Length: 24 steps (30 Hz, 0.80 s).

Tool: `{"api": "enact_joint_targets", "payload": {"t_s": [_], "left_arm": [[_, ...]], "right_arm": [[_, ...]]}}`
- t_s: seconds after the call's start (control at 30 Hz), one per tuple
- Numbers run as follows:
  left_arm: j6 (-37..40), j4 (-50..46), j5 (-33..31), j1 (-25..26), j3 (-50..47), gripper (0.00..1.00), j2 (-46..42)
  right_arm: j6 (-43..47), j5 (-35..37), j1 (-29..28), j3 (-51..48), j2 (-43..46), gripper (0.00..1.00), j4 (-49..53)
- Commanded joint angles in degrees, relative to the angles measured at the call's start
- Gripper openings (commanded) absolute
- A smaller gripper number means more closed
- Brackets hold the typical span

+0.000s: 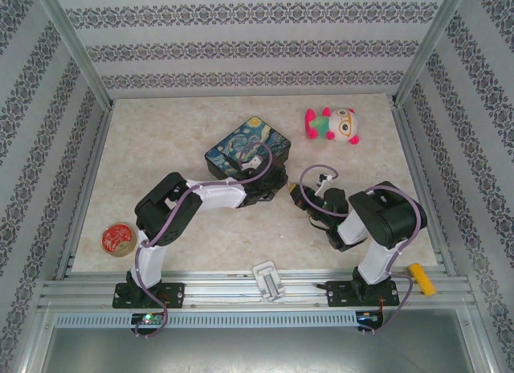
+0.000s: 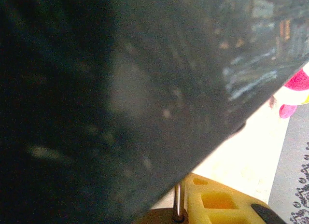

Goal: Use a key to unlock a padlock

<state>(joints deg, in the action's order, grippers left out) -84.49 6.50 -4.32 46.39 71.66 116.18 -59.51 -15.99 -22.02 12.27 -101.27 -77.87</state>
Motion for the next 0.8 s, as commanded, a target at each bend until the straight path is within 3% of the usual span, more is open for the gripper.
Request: {"api": "enact_joint_targets", "payload": {"t_s": [0.0,0.77], "left_arm": [[-6.22,1.24,8.45,0.81,-1.92,0.15,1.24],[-6.04,1.60,7.77,0.81,-2.38,0.15,0.78]], "right_arm": [[0.09,0.02,-0.74,0.40,-1.51,0.00,-1.50],[0.09,0.99,-1.09,-2.72,0.60,0.00,-1.48]]}}
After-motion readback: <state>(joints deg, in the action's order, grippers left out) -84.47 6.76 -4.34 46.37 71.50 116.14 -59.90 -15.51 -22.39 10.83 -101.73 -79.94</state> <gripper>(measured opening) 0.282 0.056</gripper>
